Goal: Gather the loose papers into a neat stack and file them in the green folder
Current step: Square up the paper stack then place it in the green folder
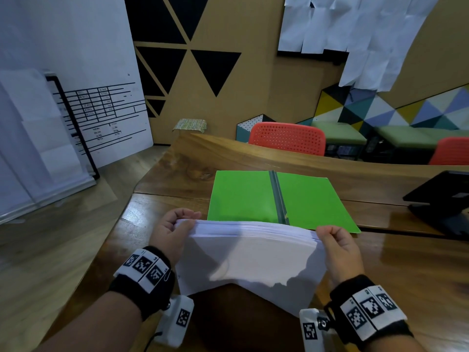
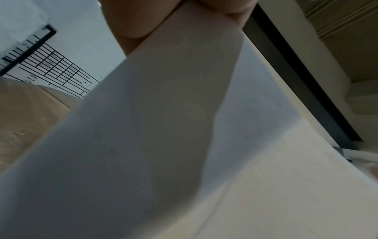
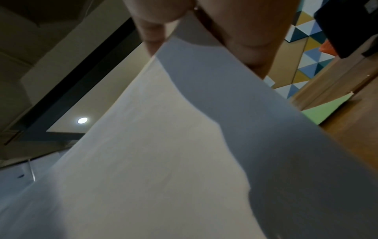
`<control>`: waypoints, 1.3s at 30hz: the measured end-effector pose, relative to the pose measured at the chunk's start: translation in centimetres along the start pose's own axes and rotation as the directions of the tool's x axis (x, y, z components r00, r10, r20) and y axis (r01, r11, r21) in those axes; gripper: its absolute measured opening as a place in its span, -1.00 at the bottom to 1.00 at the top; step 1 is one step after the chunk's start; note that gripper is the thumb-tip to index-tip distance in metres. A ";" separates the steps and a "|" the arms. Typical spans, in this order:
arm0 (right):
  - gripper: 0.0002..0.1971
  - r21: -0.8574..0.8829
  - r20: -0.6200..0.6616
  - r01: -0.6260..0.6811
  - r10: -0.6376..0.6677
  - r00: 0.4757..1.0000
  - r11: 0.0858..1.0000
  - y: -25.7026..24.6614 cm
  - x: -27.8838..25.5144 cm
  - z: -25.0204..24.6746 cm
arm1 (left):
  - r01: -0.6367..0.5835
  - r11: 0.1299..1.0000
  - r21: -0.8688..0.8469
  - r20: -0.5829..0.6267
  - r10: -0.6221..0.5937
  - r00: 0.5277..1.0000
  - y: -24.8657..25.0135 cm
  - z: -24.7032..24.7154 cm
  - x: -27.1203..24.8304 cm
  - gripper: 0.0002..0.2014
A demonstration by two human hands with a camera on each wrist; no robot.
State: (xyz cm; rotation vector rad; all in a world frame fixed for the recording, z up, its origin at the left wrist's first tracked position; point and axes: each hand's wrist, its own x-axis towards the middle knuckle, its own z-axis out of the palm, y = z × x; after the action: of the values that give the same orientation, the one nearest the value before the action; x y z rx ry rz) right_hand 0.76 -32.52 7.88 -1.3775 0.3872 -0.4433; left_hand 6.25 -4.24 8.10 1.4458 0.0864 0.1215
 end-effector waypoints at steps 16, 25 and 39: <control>-0.89 0.020 -0.092 -0.085 0.087 0.992 0.996 2.2 -1.5 -0.4 | 0.032 0.999 0.041 -0.010 -0.031 0.999 -0.7 0.8 -2.2 -0.67; -0.73 -0.044 -0.135 -0.104 0.098 0.986 0.994 2.0 -0.2 -0.4 | -0.047 0.999 0.009 0.029 0.047 0.998 -0.9 0.7 -0.7 -0.73; -0.82 -0.090 -0.144 -0.113 0.100 0.985 0.990 0.7 1.1 -0.5 | 0.032 0.999 0.040 -0.068 -0.030 0.997 0.1 0.9 0.5 -0.72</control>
State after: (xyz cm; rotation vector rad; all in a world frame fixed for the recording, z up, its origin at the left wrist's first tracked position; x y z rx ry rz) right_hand 1.50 -33.36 7.07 -1.4168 0.6009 -0.4381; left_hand 6.83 -5.08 8.36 1.4809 0.1669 0.1437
